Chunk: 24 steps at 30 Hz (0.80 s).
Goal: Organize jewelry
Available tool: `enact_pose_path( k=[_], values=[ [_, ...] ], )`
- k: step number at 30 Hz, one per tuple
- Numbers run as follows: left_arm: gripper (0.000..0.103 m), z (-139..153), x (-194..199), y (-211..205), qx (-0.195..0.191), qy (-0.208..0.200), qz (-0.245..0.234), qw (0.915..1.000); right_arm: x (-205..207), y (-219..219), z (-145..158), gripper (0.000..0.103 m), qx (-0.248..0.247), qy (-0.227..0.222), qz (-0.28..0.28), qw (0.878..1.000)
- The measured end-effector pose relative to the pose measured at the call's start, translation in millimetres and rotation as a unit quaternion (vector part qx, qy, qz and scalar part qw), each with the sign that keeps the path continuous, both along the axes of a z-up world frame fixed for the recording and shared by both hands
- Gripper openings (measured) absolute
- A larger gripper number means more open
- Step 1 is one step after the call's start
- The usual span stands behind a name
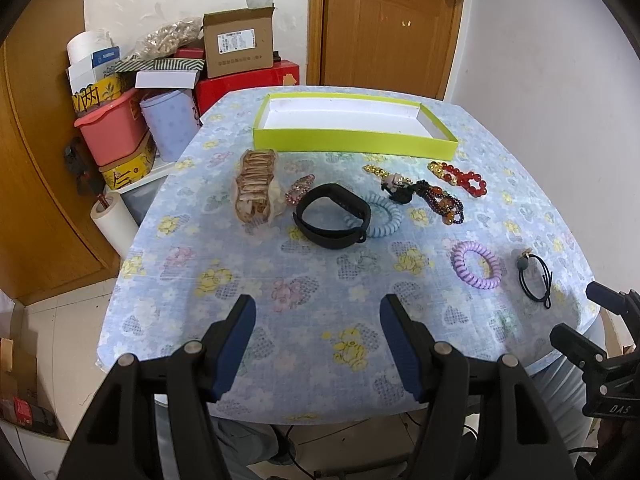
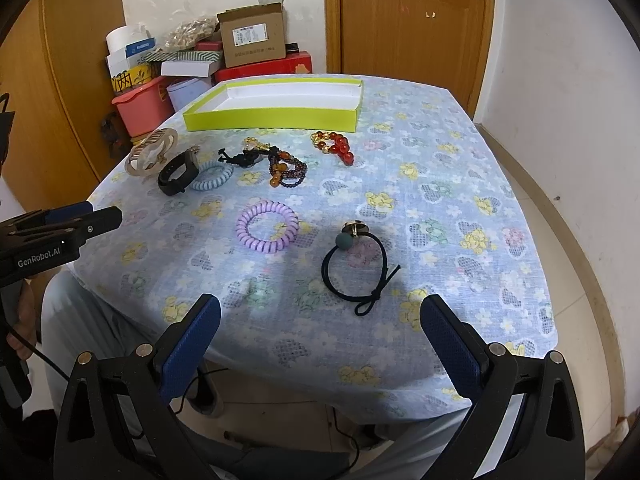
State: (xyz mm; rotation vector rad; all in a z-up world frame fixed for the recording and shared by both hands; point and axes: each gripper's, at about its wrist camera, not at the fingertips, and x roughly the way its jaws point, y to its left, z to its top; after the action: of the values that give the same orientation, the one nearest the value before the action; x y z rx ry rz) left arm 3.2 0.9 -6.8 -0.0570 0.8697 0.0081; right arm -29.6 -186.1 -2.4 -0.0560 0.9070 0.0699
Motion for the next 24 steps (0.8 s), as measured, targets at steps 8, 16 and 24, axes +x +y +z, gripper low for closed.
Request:
enact_pose_path(
  k=[8, 16, 24],
  values=[
    [0.067, -1.2, 0.5, -1.9, 0.0, 0.003, -0.003, 1.0, 0.3, -0.6, -0.2, 0.1, 0.001, 0.001, 0.0, 1.0],
    [0.067, -1.3, 0.3, -2.6, -0.001, 0.004, -0.004, 1.0, 0.0, -1.9, -2.1, 0.1, 0.002, 0.001, -0.002, 1.0],
    [0.067, -1.0, -0.3, -4.1, -0.001, 0.006, -0.004, 1.0, -1.2, -2.5, -2.3, 0.1, 0.002, 0.003, -0.003, 1.0]
  ],
)
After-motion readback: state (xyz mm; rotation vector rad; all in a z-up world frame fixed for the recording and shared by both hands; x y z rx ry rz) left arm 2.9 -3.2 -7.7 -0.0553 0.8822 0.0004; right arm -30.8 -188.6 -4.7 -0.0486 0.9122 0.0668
